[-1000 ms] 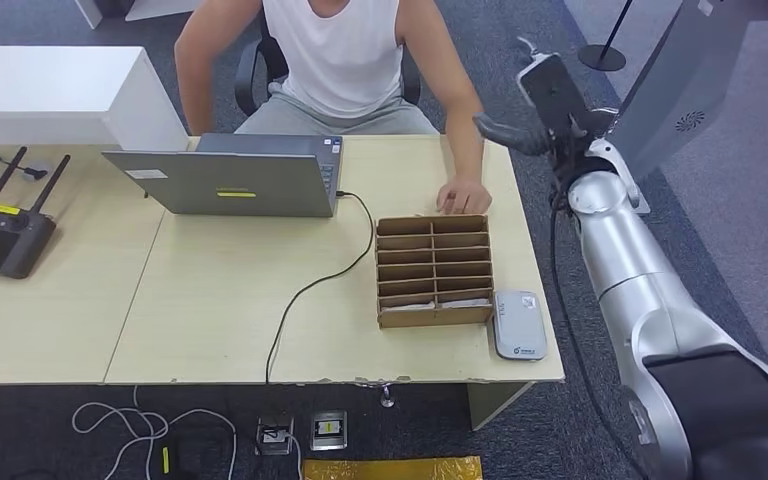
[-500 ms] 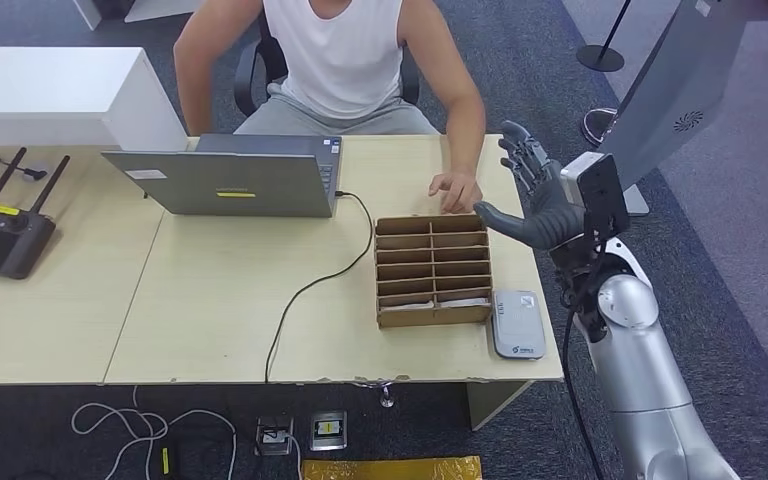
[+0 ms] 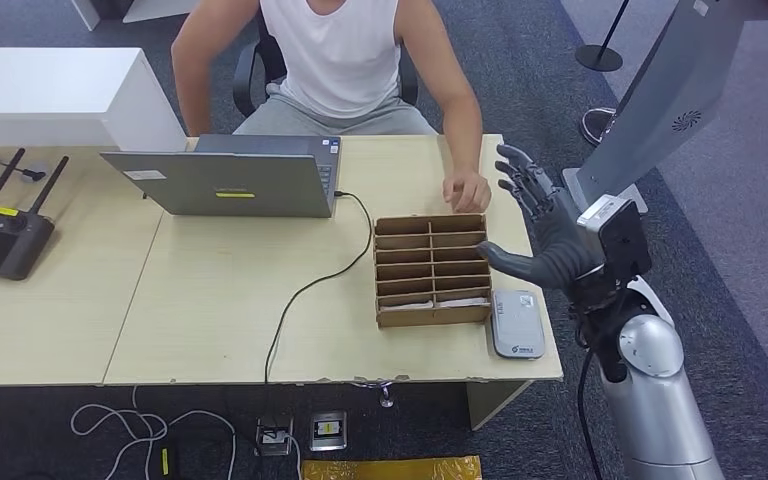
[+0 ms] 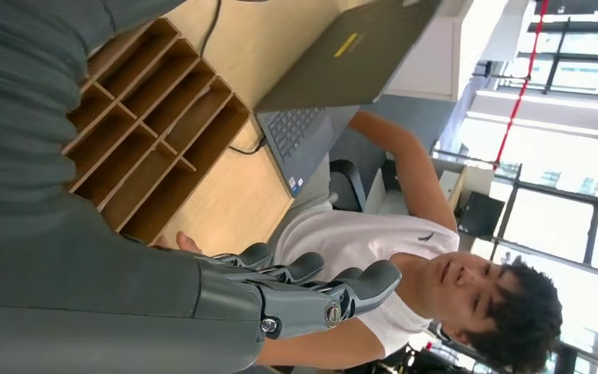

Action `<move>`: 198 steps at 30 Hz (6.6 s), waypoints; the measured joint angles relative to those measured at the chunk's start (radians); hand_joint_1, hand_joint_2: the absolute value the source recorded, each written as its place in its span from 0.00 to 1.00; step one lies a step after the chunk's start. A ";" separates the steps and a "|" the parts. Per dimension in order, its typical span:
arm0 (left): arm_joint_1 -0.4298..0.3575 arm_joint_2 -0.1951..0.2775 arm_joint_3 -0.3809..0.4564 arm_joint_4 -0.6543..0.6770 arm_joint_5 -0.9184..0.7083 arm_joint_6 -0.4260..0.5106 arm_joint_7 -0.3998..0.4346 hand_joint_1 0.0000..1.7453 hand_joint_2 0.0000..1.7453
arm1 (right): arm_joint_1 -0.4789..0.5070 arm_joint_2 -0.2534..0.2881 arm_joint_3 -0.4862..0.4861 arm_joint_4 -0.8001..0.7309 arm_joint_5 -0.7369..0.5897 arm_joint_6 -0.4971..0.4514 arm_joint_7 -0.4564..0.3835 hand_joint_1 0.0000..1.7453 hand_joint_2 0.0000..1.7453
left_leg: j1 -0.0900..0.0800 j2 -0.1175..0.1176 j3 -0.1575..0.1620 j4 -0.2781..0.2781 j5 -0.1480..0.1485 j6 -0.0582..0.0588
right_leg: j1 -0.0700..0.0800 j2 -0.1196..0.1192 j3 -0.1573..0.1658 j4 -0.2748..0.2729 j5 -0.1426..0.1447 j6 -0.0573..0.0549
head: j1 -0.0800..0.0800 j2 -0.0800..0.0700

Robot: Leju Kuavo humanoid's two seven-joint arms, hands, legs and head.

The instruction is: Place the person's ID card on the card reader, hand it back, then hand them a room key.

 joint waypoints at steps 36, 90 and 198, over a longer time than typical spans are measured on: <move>-0.002 0.003 0.001 0.000 -0.006 -0.039 0.022 0.00 0.00 | 0.169 -0.058 0.186 -0.069 1.107 0.049 0.171 0.00 1.00 | 0.000 0.000 0.000 0.000 0.000 0.000 | 0.000 0.000 0.000 0.000 0.000 0.000 | 0.000 0.000; -0.003 -0.010 0.008 0.000 -0.007 -0.017 0.022 0.00 0.00 | 0.168 0.014 0.235 0.232 1.164 -0.363 0.125 0.02 1.00 | 0.000 0.000 -0.001 0.000 0.000 0.000 | 0.000 0.000 0.000 0.000 0.000 -0.001 | 0.000 0.000; -0.065 0.015 -0.037 0.000 -0.173 -0.096 0.016 0.00 0.00 | -0.741 0.214 0.091 1.172 1.193 -0.627 -0.062 0.00 1.00 | 0.000 -0.003 -0.005 0.000 0.003 0.000 | 0.001 -0.003 -0.003 0.001 0.002 -0.002 | 0.000 0.000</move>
